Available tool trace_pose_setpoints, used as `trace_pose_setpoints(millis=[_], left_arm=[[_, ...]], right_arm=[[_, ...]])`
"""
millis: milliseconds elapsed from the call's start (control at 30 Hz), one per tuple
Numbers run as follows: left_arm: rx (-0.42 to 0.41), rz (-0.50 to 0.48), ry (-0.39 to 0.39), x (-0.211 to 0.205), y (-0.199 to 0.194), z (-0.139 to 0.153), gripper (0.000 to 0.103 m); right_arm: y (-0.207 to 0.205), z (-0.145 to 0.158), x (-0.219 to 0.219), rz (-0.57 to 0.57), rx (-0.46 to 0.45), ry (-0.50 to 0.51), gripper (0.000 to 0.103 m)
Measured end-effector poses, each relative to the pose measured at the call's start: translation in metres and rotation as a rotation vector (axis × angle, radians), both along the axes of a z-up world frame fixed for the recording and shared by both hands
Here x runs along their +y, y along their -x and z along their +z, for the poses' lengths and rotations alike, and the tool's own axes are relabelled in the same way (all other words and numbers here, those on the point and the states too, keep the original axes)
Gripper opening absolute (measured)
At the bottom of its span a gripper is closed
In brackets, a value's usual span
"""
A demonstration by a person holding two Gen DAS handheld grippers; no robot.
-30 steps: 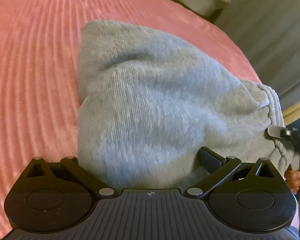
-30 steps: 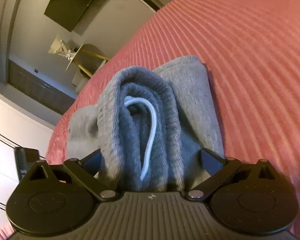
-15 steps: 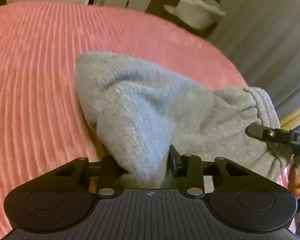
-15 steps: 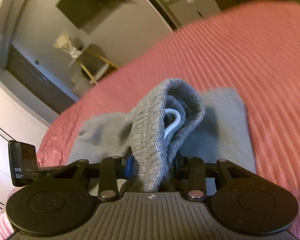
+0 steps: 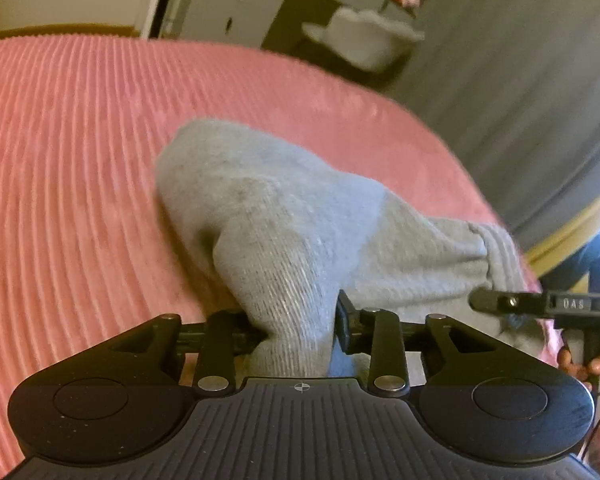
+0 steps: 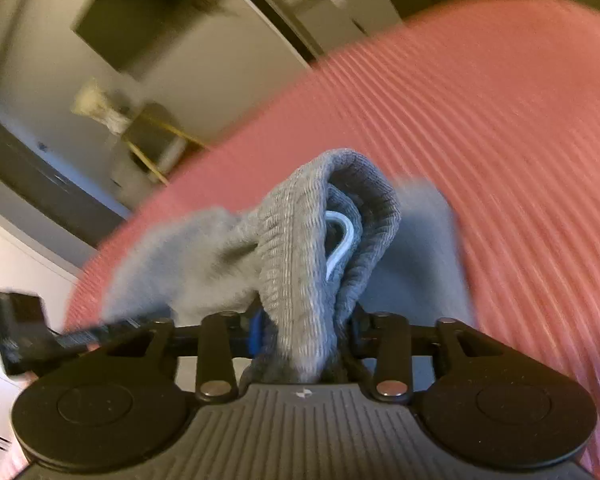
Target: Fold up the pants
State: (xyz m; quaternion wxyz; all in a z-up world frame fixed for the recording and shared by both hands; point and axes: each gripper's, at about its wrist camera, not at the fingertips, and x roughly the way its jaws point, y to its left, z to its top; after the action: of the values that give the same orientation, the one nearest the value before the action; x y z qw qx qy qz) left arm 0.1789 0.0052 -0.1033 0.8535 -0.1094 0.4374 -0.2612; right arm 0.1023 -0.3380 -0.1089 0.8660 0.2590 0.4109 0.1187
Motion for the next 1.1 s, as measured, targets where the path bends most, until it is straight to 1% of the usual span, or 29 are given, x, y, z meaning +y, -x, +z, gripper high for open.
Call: trace_pose_setpoints(millis=[33, 67, 100, 167, 200, 267, 333, 367, 400, 433, 467, 500, 533, 567, 600, 667, 700, 767, 800, 867, 933, 967, 1033, 1067, 1100], left_arm=[[0.008, -0.002, -0.011, 0.000, -0.001, -0.005, 0.040], [0.018, 0.000, -0.007, -0.001, -0.004, -0.010, 0.041], [0.026, 0.001, 0.003, 0.001, -0.005, -0.012, 0.044], [0.030, -0.005, 0.016, 0.003, -0.005, -0.014, 0.045], [0.028, -0.011, 0.009, 0.004, -0.005, -0.015, 0.049], [0.036, -0.026, -0.013, 0.009, -0.003, -0.018, 0.055], [0.053, -0.033, -0.022, 0.007, -0.009, -0.024, 0.062], [0.073, -0.029, -0.010, 0.008, -0.012, -0.029, 0.067], [0.092, -0.027, 0.010, 0.007, -0.016, -0.033, 0.070], [0.118, -0.025, 0.041, 0.007, -0.019, -0.039, 0.070], [0.135, -0.021, 0.063, 0.007, -0.020, -0.043, 0.070], [0.142, -0.014, 0.073, 0.005, -0.022, -0.047, 0.061], [0.131, -0.015, 0.072, 0.002, -0.021, -0.046, 0.057], [0.104, -0.020, 0.049, -0.001, -0.019, -0.041, 0.051], [0.071, -0.032, 0.022, -0.004, -0.015, -0.034, 0.043], [0.038, -0.038, 0.009, -0.005, -0.010, -0.024, 0.038], [0.036, -0.032, 0.018, -0.004, -0.010, -0.019, 0.037], [0.014, -0.008, 0.043, -0.001, -0.011, -0.006, 0.036], [-0.018, 0.002, 0.060, 0.000, -0.012, 0.002, 0.036], [-0.058, 0.029, 0.074, -0.001, -0.019, 0.014, 0.036], [-0.063, 0.078, 0.077, 0.003, -0.032, 0.020, 0.036], [-0.069, 0.096, 0.066, 0.004, -0.040, 0.020, 0.037], [-0.069, 0.118, 0.030, 0.004, -0.055, 0.013, 0.043], [-0.044, 0.142, 0.001, 0.005, -0.063, 0.007, 0.053], [0.006, 0.178, -0.039, 0.008, -0.070, -0.002, 0.057]], right_arm=[[0.003, -0.008, -0.002, 0.001, 0.014, 0.050, 0.064], [0.007, -0.013, -0.005, -0.005, 0.002, 0.092, 0.086], [0.010, -0.015, -0.009, -0.007, -0.015, 0.094, 0.097], [0.007, -0.018, -0.011, 0.003, 0.006, 0.105, 0.099], [0.005, -0.018, -0.015, 0.019, 0.011, 0.094, 0.099], [-0.003, -0.020, -0.024, 0.071, 0.038, 0.088, 0.099], [-0.015, -0.028, -0.027, 0.122, 0.059, 0.028, 0.099], [-0.022, -0.037, -0.034, 0.144, 0.084, -0.038, 0.100], [-0.026, -0.046, -0.040, 0.140, 0.103, -0.116, 0.100], [-0.031, -0.055, -0.044, 0.128, 0.107, -0.180, 0.100], [-0.033, -0.062, -0.043, 0.114, 0.098, -0.205, 0.100], [-0.034, -0.065, -0.037, 0.103, 0.076, -0.188, 0.100], [-0.033, -0.065, -0.029, 0.090, 0.058, -0.156, 0.099], [-0.031, -0.062, -0.018, 0.081, 0.041, -0.111, 0.087], [-0.027, -0.054, -0.006, 0.084, 0.012, -0.056, 0.069], [-0.022, -0.039, 0.004, 0.099, -0.019, -0.010, 0.061], [-0.021, -0.034, 0.003, 0.102, -0.032, -0.012, 0.058], [-0.024, -0.021, 0.009, 0.091, -0.055, 0.003, 0.055], [-0.028, -0.014, 0.010, 0.090, -0.073, 0.011, 0.055], [-0.033, 0.001, 0.011, 0.087, -0.142, 0.020, 0.054], [-0.051, 0.012, 0.012, 0.072, -0.174, 0.022, 0.054], [-0.064, 0.015, 0.013, 0.073, -0.175, 0.027, 0.055], [-0.087, 0.015, 0.015, 0.060, -0.180, 0.057, 0.055], [-0.101, 0.011, 0.016, 0.057, -0.170, 0.063, 0.057], [-0.109, 0.007, 0.017, 0.048, -0.158, 0.083, 0.065]])
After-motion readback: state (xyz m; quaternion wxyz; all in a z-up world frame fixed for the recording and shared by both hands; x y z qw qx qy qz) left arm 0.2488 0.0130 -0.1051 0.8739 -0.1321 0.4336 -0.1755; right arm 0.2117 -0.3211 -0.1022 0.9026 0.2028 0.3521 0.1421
